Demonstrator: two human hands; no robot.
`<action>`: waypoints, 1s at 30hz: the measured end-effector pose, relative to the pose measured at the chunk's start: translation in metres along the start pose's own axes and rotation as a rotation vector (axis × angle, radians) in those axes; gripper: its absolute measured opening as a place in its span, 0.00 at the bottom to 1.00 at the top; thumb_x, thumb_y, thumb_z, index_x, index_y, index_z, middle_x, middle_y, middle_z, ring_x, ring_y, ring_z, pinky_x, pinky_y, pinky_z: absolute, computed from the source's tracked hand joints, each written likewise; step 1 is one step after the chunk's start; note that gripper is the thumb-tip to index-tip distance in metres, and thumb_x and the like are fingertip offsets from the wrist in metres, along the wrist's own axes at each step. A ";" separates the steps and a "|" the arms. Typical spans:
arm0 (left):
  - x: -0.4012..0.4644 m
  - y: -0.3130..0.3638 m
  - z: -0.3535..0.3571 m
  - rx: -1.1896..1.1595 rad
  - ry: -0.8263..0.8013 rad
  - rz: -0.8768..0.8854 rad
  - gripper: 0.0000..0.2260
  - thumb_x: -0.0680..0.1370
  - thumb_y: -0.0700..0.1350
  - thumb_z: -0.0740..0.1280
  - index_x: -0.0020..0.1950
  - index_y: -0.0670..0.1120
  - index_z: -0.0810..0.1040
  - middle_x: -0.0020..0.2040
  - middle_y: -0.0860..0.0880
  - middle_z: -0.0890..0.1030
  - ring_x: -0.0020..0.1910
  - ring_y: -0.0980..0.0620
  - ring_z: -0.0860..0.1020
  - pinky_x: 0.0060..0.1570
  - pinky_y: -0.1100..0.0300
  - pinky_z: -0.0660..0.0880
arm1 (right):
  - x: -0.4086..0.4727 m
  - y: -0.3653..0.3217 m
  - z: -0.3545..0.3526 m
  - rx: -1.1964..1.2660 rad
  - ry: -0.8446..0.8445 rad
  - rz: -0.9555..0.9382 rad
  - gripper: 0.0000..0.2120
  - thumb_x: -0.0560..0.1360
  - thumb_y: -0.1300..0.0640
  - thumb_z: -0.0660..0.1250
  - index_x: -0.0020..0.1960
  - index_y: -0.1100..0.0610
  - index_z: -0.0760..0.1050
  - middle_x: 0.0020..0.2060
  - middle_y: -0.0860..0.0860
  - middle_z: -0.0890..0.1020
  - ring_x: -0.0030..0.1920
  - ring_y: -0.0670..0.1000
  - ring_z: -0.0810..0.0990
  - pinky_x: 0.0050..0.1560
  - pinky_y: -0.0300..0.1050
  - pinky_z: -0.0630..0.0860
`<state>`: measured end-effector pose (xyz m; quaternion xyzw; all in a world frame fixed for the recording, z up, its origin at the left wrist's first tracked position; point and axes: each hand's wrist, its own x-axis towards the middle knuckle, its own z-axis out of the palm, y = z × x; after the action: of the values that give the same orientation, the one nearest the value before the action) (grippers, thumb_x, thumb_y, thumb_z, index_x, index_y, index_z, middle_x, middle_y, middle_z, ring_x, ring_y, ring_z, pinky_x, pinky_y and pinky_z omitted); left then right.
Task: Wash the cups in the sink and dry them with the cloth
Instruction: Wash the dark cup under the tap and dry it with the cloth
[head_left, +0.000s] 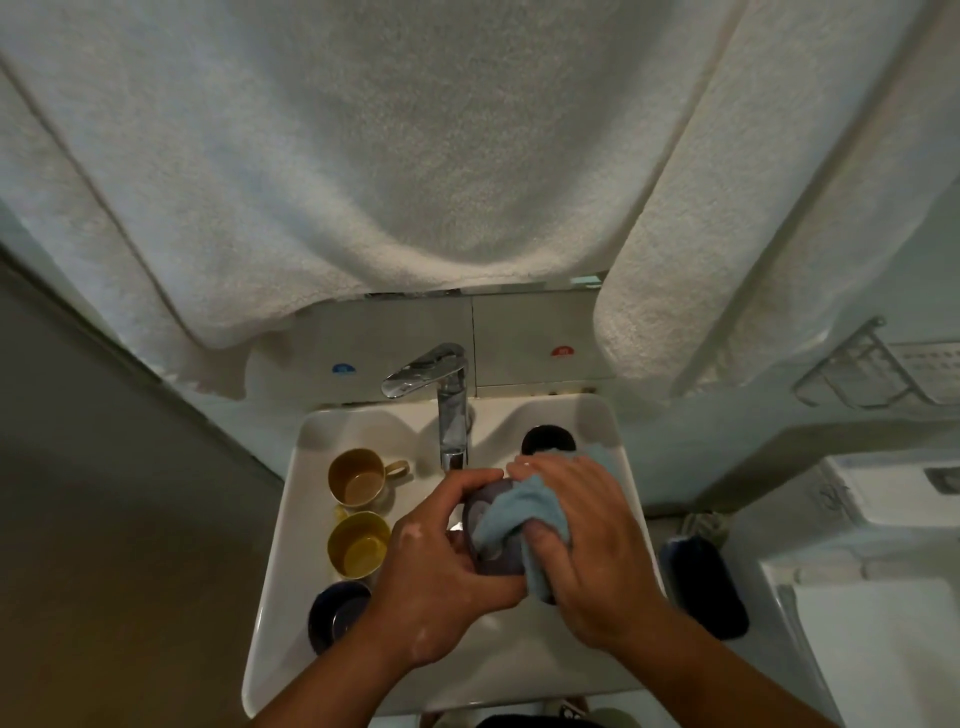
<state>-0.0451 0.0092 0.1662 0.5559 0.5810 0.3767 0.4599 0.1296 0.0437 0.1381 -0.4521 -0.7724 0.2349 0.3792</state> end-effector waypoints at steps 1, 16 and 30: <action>-0.001 -0.002 0.000 -0.014 -0.007 -0.003 0.36 0.60 0.41 0.86 0.61 0.61 0.76 0.58 0.66 0.79 0.53 0.55 0.84 0.46 0.59 0.83 | 0.004 0.007 -0.004 0.030 0.020 0.080 0.18 0.83 0.39 0.51 0.66 0.43 0.72 0.60 0.43 0.78 0.66 0.34 0.71 0.72 0.48 0.69; 0.004 -0.010 0.000 0.017 -0.062 0.100 0.42 0.64 0.36 0.83 0.69 0.64 0.71 0.64 0.65 0.76 0.63 0.57 0.79 0.55 0.62 0.80 | 0.011 0.006 -0.016 0.174 0.144 0.405 0.15 0.76 0.37 0.59 0.54 0.41 0.79 0.47 0.37 0.83 0.50 0.40 0.82 0.47 0.31 0.77; 0.003 -0.016 0.016 0.087 0.104 0.072 0.41 0.57 0.63 0.82 0.66 0.64 0.70 0.61 0.71 0.75 0.58 0.65 0.79 0.51 0.64 0.80 | -0.002 -0.010 -0.002 -0.052 -0.046 0.331 0.27 0.79 0.36 0.55 0.74 0.48 0.69 0.70 0.41 0.71 0.72 0.42 0.67 0.75 0.44 0.62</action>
<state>-0.0342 0.0099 0.1462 0.5754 0.5996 0.3958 0.3909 0.1265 0.0373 0.1461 -0.5774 -0.7015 0.2846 0.3058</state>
